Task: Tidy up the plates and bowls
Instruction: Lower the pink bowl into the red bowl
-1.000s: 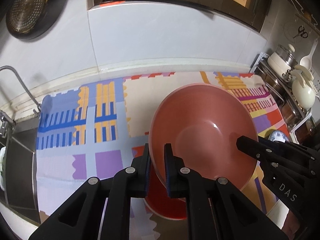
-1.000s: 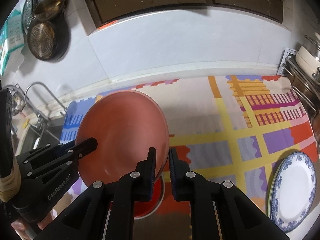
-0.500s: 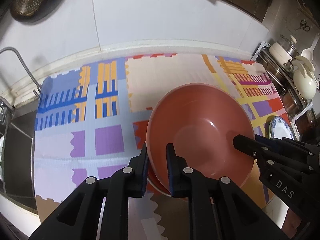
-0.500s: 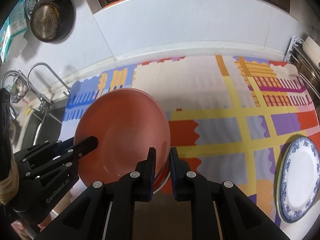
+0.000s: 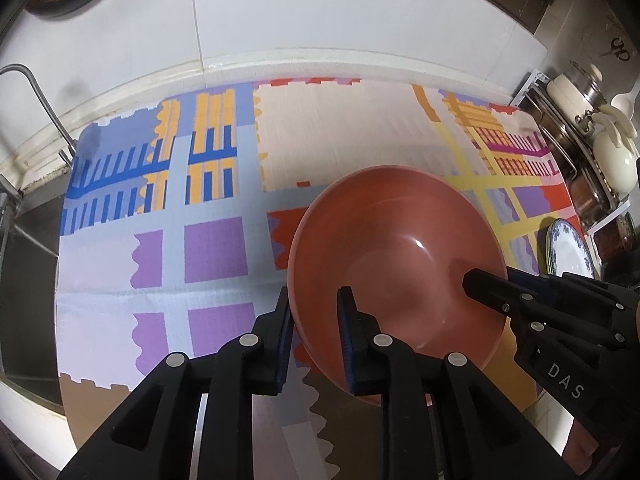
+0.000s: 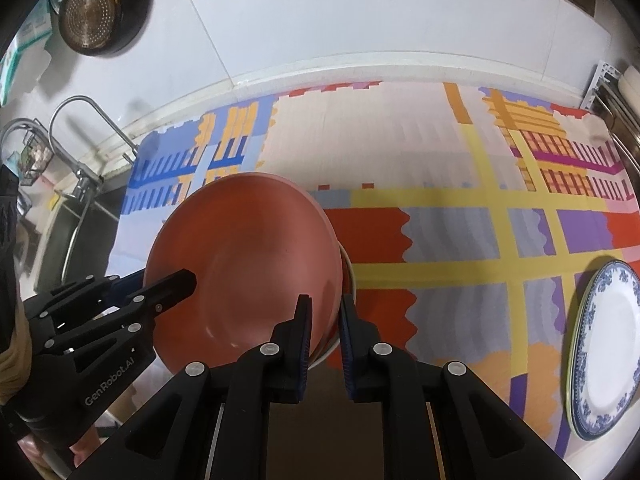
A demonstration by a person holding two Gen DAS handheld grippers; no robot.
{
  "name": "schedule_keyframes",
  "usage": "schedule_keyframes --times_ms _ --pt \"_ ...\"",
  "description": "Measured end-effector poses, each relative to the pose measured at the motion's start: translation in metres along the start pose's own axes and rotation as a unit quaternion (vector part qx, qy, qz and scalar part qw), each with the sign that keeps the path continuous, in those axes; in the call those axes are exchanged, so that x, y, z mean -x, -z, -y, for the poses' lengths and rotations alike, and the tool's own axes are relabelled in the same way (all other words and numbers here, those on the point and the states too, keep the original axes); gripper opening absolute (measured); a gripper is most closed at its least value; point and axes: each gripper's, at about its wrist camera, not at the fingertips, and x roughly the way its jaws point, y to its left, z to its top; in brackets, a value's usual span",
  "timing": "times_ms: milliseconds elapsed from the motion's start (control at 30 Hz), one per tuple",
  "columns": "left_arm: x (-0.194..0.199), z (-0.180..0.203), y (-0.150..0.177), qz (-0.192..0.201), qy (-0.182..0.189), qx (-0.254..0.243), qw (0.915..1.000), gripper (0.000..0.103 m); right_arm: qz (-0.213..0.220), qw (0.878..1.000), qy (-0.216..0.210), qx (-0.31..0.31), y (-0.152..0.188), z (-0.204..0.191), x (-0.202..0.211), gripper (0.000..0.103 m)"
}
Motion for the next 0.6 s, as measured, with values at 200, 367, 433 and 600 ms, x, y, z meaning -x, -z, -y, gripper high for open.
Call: schedule_keyframes --times_ms 200,367,433,600 --pt "-0.0031 0.001 0.0005 -0.005 0.005 -0.005 1.0 0.023 -0.007 1.0 0.005 0.003 0.0004 -0.0002 -0.0056 0.015" --pt "-0.0064 0.0026 0.0007 -0.008 0.008 -0.011 0.9999 0.025 -0.006 1.0 0.007 0.004 0.0007 -0.0003 -0.0074 0.015" --pt "-0.0069 0.0032 0.001 -0.008 0.004 -0.015 0.9999 0.027 -0.006 1.0 0.011 0.008 0.0014 -0.0008 -0.0084 0.015" --pt "-0.0016 0.0058 0.0015 0.008 -0.005 -0.029 0.9995 0.04 -0.004 1.0 0.01 0.014 0.0015 -0.0008 -0.0092 0.028"
